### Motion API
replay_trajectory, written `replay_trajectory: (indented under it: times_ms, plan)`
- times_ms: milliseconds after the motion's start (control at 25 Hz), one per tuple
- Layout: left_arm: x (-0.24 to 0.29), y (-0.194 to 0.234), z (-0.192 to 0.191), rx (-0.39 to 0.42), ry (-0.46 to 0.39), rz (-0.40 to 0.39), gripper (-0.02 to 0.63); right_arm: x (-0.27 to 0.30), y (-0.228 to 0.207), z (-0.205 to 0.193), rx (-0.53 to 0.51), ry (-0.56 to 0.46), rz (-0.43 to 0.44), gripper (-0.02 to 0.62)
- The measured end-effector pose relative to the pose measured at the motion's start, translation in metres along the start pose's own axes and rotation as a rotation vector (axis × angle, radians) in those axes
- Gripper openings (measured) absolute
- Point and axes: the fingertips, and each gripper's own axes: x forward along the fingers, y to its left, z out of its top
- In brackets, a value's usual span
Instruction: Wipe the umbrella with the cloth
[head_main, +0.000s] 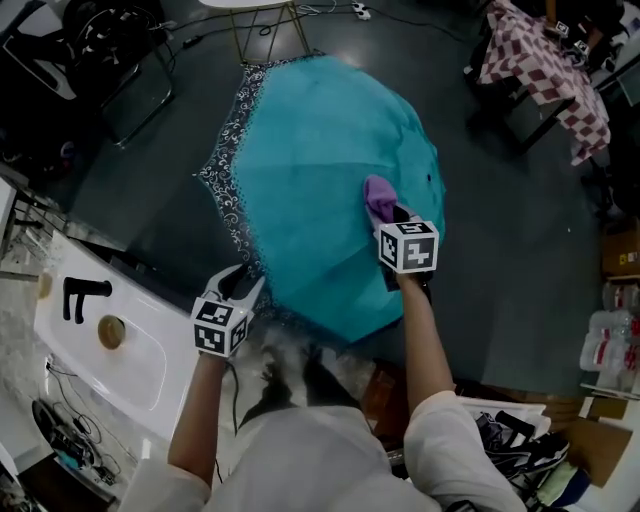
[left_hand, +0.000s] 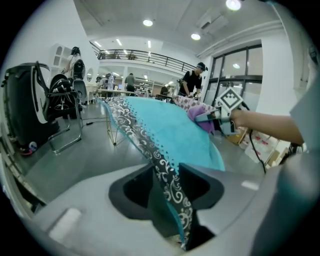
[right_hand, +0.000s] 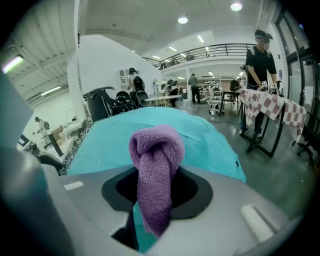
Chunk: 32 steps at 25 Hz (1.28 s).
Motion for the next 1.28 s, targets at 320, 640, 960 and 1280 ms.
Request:
replay_trajectory:
  times_ms: [320,640,960,1280]
  plan:
    - [-0.030,0.012,0.005,0.030,-0.054,0.015,0.129,0.026,0.069,0.021,-0.074,0.000,0.066,0.136]
    - [-0.058,0.021,0.002,0.047,-0.079,0.025,0.120,0.053,0.131,0.034,-0.173,0.016,0.107,0.137]
    - [-0.081,0.032,-0.007,0.024,-0.079,0.057,0.120,0.067,0.182,0.037,-0.206,0.021,0.175,0.137]
    - [-0.104,0.041,-0.010,0.011,-0.087,0.097,0.120,0.074,0.233,0.031,-0.244,0.031,0.247,0.137]
